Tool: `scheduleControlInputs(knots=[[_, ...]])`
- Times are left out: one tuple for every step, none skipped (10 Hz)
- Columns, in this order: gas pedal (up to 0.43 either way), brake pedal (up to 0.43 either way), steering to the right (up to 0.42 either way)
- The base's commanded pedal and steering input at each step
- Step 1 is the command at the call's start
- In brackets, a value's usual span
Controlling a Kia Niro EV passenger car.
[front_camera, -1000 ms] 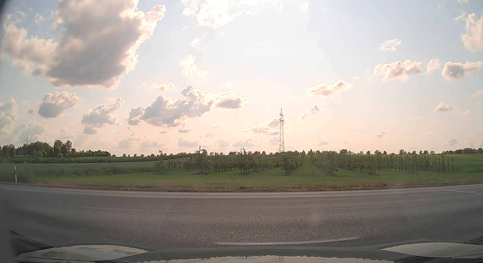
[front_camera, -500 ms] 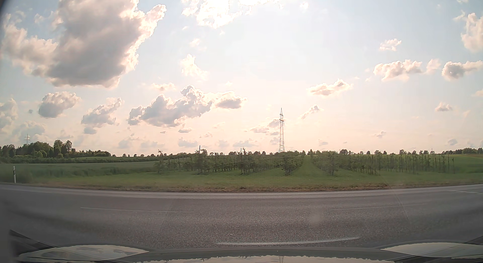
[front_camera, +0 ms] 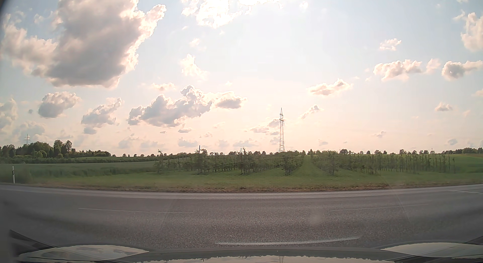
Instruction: Follow the waypoints while adhering to traffic rules and regulations
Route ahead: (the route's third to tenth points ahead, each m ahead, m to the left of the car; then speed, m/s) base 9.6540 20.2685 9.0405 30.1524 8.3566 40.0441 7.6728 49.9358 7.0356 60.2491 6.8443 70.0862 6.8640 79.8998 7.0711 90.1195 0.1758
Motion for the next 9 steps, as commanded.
scheduleControlInputs(knots=[[0.000,0.061,0.000],[0.000,0.055,0.000],[0.000,0.037,0.000],[0.000,0.018,0.000],[0.000,0.018,0.000],[0.000,0.018,0.000],[0.000,0.024,0.000],[0.000,0.037,0.000],[0.000,0.037,0.000]])
